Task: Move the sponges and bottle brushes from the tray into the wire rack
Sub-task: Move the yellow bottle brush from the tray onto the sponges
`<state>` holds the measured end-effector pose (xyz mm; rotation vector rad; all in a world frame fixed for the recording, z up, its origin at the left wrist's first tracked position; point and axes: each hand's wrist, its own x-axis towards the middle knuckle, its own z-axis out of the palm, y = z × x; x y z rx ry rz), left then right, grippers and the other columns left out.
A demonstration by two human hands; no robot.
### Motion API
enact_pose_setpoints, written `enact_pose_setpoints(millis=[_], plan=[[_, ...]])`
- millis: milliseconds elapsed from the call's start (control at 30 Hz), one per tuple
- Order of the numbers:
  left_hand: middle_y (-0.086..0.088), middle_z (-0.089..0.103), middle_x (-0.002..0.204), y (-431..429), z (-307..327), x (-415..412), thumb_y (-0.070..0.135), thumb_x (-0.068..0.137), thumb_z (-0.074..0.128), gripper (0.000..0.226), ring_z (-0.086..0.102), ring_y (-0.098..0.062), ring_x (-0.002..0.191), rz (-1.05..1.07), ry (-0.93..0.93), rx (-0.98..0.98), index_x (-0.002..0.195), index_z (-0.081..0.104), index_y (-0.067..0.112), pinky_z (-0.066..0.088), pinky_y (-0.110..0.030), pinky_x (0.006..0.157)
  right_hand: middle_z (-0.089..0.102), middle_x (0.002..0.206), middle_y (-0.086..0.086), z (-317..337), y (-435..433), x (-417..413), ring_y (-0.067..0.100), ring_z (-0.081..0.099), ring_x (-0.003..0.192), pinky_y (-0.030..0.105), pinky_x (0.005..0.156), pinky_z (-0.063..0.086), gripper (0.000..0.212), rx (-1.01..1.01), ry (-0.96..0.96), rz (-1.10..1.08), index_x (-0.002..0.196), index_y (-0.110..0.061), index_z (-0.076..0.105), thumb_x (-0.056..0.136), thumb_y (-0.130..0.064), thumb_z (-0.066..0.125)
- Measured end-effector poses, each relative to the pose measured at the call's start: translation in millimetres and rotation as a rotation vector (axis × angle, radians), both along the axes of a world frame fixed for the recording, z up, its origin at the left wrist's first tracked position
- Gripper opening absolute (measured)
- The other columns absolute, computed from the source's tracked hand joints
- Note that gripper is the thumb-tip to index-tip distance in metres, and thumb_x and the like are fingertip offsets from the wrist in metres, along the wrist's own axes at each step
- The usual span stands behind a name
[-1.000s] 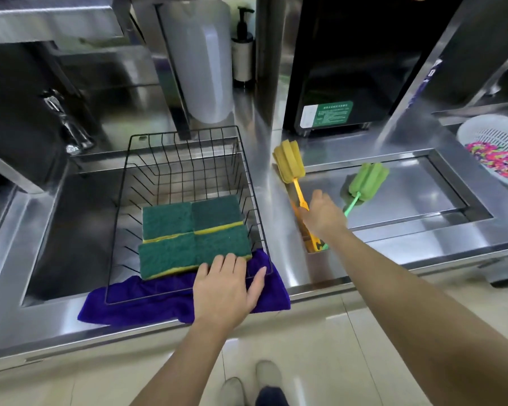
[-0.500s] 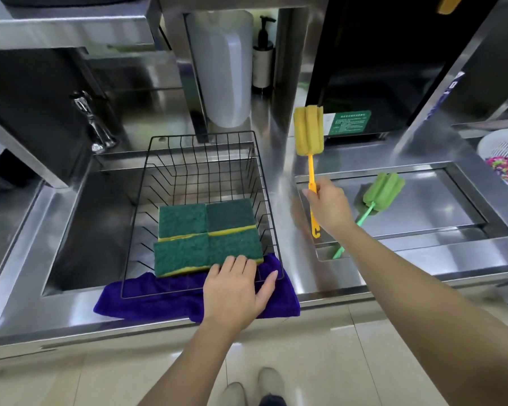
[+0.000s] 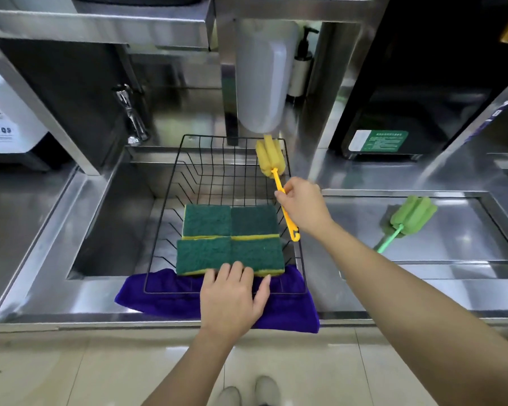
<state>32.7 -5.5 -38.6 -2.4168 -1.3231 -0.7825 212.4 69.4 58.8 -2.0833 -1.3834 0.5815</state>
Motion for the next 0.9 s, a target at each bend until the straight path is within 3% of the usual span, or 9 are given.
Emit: enact_pose_setpoints(millis=[133, 300, 433, 533, 700, 900], plan=[[-0.003, 0.052, 0.063, 1, -1, 0, 0.043, 0.100, 0.032, 0.054, 0.049, -0.024, 0.059, 0.004, 0.007, 0.015, 0.064, 0.058, 0.012, 0.034, -0.036, 0.059, 0.064, 0.102, 0.024, -10, 14, -19, 0.039, 0.061, 0.094, 0.031, 0.064, 0.037, 0.016, -0.126, -0.150, 0.067, 0.100, 0.003, 0.053, 0.094, -0.010, 0.047], [-0.003, 0.052, 0.063, 1, -2, 0, 0.042, 0.099, 0.035, 0.050, 0.049, -0.023, 0.059, -0.001, 0.011, 0.017, 0.064, 0.057, 0.012, 0.033, -0.037, 0.061, 0.063, 0.109, 0.025, -23, 24, -27, 0.044, 0.060, 0.100, 0.042, 0.073, 0.048, 0.033, -0.218, -0.343, 0.093, 0.125, 0.002, 0.040, 0.092, -0.003, 0.042], [-0.002, 0.052, 0.064, 0, -2, 0, 0.041, 0.097, 0.038, 0.047, 0.049, -0.023, 0.060, 0.001, 0.031, 0.008, 0.064, 0.057, 0.013, 0.035, -0.037, 0.062, 0.064, 0.112, 0.022, -25, 27, -26, 0.041, 0.061, 0.102, 0.037, 0.071, 0.043, 0.033, -0.265, -0.486, 0.162, 0.122, 0.000, 0.045, 0.090, -0.003, 0.042], [-0.002, 0.053, 0.065, 1, -3, 0, 0.040, 0.095, 0.042, 0.043, 0.049, -0.024, 0.060, -0.004, 0.051, -0.002, 0.065, 0.057, 0.013, 0.036, -0.037, 0.061, 0.065, 0.115, 0.017, -25, 27, -27, 0.039, 0.061, 0.105, 0.036, 0.077, 0.046, 0.028, -0.322, -0.560, 0.226, 0.116, -0.004, 0.053, 0.091, -0.008, 0.042], [-0.003, 0.054, 0.065, 0, -2, 0, 0.040, 0.098, 0.037, 0.048, 0.050, -0.023, 0.060, -0.010, 0.042, -0.001, 0.065, 0.058, 0.012, 0.038, -0.036, 0.059, 0.065, 0.113, 0.016, -24, 24, -22, 0.037, 0.061, 0.103, 0.034, 0.072, 0.042, 0.025, -0.287, -0.539, 0.231, 0.109, -0.006, 0.058, 0.093, -0.011, 0.040], [-0.003, 0.053, 0.064, 0, -1, 0, 0.041, 0.100, 0.033, 0.051, 0.050, -0.023, 0.059, -0.013, 0.042, -0.007, 0.065, 0.058, 0.013, 0.036, -0.035, 0.057, 0.061, 0.112, 0.014, -11, 8, -6, 0.036, 0.059, 0.102, 0.036, 0.073, 0.044, 0.025, -0.080, -0.402, 0.163, 0.109, -0.005, 0.057, 0.094, -0.018, 0.042]])
